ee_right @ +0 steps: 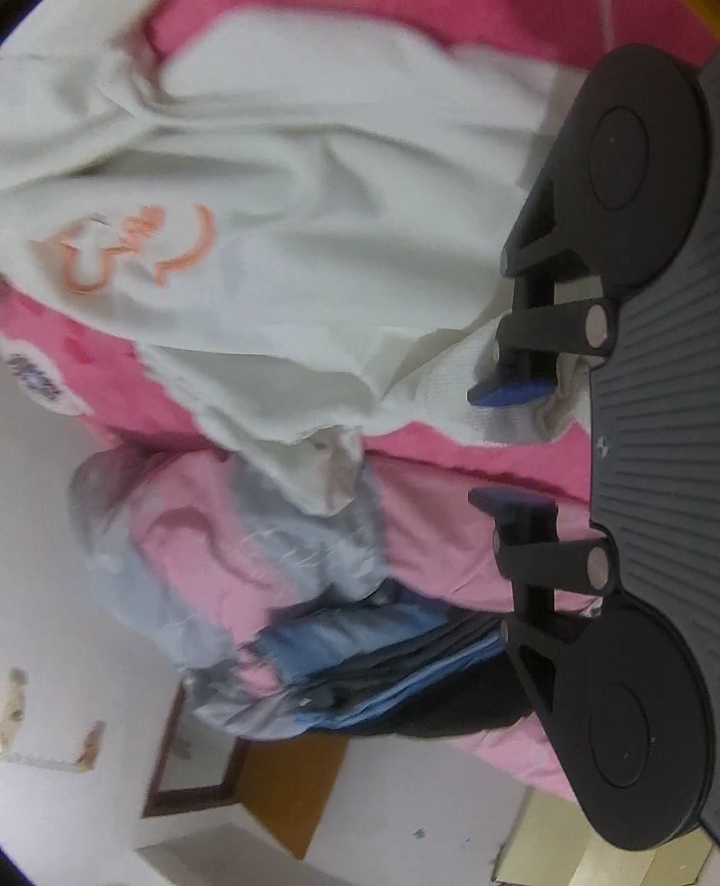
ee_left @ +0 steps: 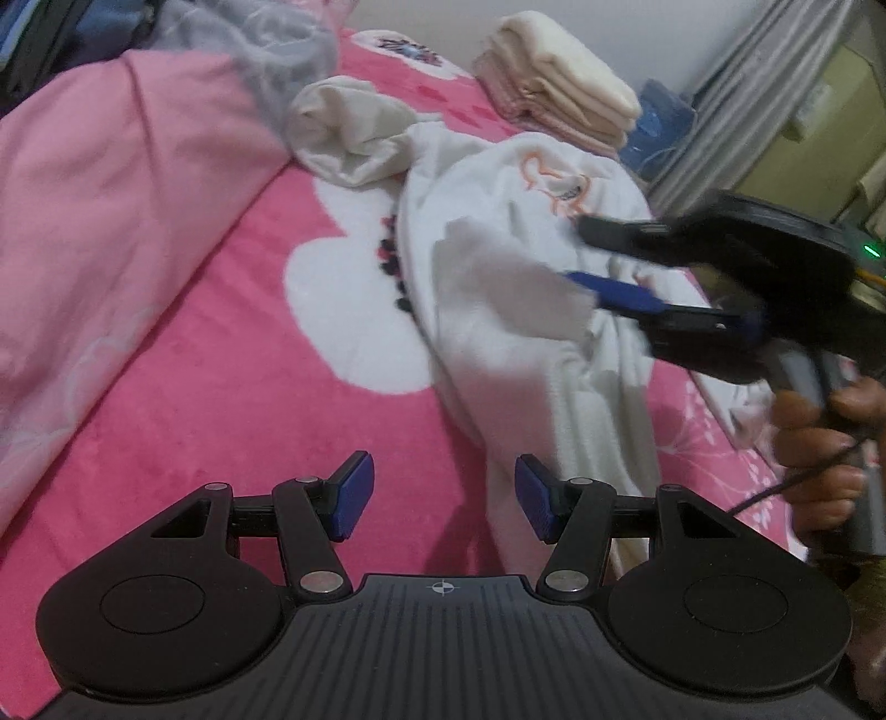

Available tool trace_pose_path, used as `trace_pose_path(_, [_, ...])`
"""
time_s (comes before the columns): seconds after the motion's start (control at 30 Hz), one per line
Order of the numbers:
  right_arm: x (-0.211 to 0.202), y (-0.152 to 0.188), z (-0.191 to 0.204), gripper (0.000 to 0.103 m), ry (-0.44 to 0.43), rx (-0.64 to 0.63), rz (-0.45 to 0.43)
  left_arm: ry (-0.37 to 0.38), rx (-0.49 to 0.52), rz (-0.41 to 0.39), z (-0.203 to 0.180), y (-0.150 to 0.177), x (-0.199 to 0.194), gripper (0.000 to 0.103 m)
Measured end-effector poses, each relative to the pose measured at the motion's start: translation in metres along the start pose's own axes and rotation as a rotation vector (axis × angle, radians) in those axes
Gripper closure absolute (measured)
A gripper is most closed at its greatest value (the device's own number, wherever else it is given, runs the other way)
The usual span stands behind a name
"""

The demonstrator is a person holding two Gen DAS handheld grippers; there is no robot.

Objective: Fold clothes

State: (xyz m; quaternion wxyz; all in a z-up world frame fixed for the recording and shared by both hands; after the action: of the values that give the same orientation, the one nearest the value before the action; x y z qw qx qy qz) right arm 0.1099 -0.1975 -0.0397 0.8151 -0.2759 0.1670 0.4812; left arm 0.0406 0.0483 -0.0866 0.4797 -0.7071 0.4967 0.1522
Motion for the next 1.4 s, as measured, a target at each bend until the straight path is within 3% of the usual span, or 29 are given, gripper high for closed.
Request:
trace_pose_path(0.13, [-0.046, -0.003, -0.022, 0.062, 0.106, -0.003, -0.065, -0.001, -0.015, -0.003, 0.004, 0.0, 0.0, 0.047])
trace_pose_path(0.3, [-0.076, 0.02, -0.059, 0.061, 0.306, -0.015, -0.007, 0.016, -0.005, 0.0, -0.002, 0.002, 0.001, 0.047])
trace_pose_path(0.5, [-0.057, 0.045, -0.069, 0.062, 0.345, -0.043, 0.059, -0.01, 0.04, 0.034, -0.013, 0.009, 0.013, 0.047])
trace_pose_path(0.6, [-0.045, 0.055, -0.069, 0.072, 0.376, -0.083, 0.09, -0.029, 0.061, 0.046, -0.014, 0.014, 0.019, 0.047])
trace_pose_path(0.67, [-0.044, 0.057, -0.066, 0.097, 0.392, -0.109, 0.082, -0.037, 0.076, 0.048, -0.014, 0.016, 0.021, 0.047])
trace_pose_path(0.9, [-0.091, 0.034, -0.057, 0.1, 0.389, -0.104, -0.093, -0.04, 0.092, 0.052, -0.012, 0.017, 0.024, 0.047])
trace_pose_path(1.03, [-0.095, 0.029, -0.071, 0.099, 0.418, -0.053, -0.104, -0.043, 0.097, 0.052, -0.013, 0.017, 0.025, 0.047])
trace_pose_path(1.13, [-0.095, 0.027, -0.084, 0.093, 0.439, -0.011, -0.1, -0.045, 0.1, 0.052, -0.013, 0.018, 0.025, 0.047])
trace_pose_path(1.2, [-0.095, 0.026, -0.092, 0.067, 0.453, 0.017, -0.098, -0.046, 0.101, 0.052, -0.013, 0.018, 0.025, 0.047])
trace_pose_path(1.23, [-0.095, 0.026, -0.096, 0.048, 0.46, 0.031, -0.096, -0.047, 0.101, 0.052, -0.013, 0.018, 0.025, 0.047])
trace_pose_path(1.27, [-0.093, 0.026, -0.099, 0.042, 0.466, 0.036, -0.088, -0.047, 0.102, 0.052, -0.013, 0.018, 0.025, 0.047])
trace_pose_path(1.4, [-0.075, 0.032, -0.105, 0.041, 0.482, 0.009, -0.033, -0.053, 0.107, 0.054, -0.013, 0.018, 0.025, 0.047])
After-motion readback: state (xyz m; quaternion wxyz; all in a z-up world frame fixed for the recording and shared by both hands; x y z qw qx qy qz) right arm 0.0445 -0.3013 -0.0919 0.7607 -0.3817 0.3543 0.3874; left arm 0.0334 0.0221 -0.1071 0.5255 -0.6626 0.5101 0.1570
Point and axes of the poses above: each gripper's, at about its wrist camera, not at the fingertips, and x roughly the way its jaws point, z to its left, y to its underside, the point moved 7 cm from there along x, roughly the way its jaws point, and after that the axes turned 6 degrees about y, right-handed, at the moved point
